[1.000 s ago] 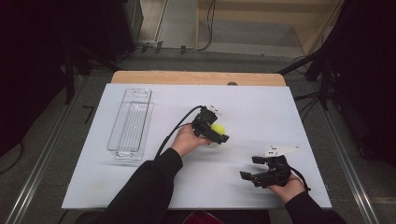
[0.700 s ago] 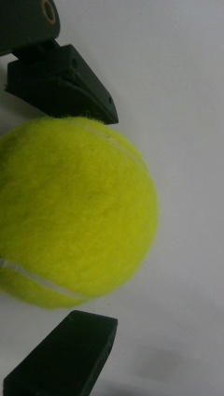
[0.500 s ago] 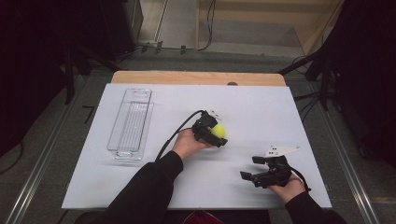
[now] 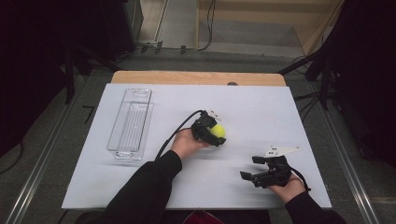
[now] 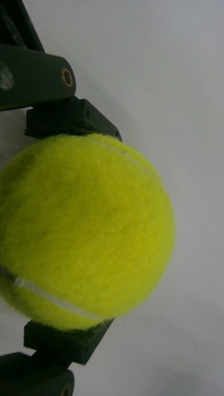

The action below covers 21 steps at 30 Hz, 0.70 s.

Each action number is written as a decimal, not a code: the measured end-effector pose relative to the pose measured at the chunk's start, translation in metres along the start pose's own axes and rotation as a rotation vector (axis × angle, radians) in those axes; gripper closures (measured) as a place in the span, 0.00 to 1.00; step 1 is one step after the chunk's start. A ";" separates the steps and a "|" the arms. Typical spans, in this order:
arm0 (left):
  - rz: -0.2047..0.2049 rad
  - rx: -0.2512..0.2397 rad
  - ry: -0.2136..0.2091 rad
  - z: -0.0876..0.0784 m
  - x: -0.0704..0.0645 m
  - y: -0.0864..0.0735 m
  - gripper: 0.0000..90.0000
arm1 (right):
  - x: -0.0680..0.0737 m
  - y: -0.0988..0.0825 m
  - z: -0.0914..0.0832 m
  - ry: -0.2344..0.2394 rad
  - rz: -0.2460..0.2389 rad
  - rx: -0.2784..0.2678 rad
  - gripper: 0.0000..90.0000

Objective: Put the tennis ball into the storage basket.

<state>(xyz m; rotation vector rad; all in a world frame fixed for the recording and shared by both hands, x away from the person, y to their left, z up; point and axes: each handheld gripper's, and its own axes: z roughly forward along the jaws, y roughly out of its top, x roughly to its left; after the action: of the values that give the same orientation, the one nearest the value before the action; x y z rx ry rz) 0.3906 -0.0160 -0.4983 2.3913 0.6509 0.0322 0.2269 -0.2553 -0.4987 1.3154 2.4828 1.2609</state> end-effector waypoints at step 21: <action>-0.028 0.005 -0.048 -0.030 0.003 0.006 0.30 | 0.001 0.001 -0.001 0.003 -0.006 -0.002 0.14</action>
<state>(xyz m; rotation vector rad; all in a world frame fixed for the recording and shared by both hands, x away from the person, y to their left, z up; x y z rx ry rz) 0.3906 -0.0007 -0.4721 2.3797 0.6625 -0.0388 0.2263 -0.2547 -0.4974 1.3056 2.4849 1.2644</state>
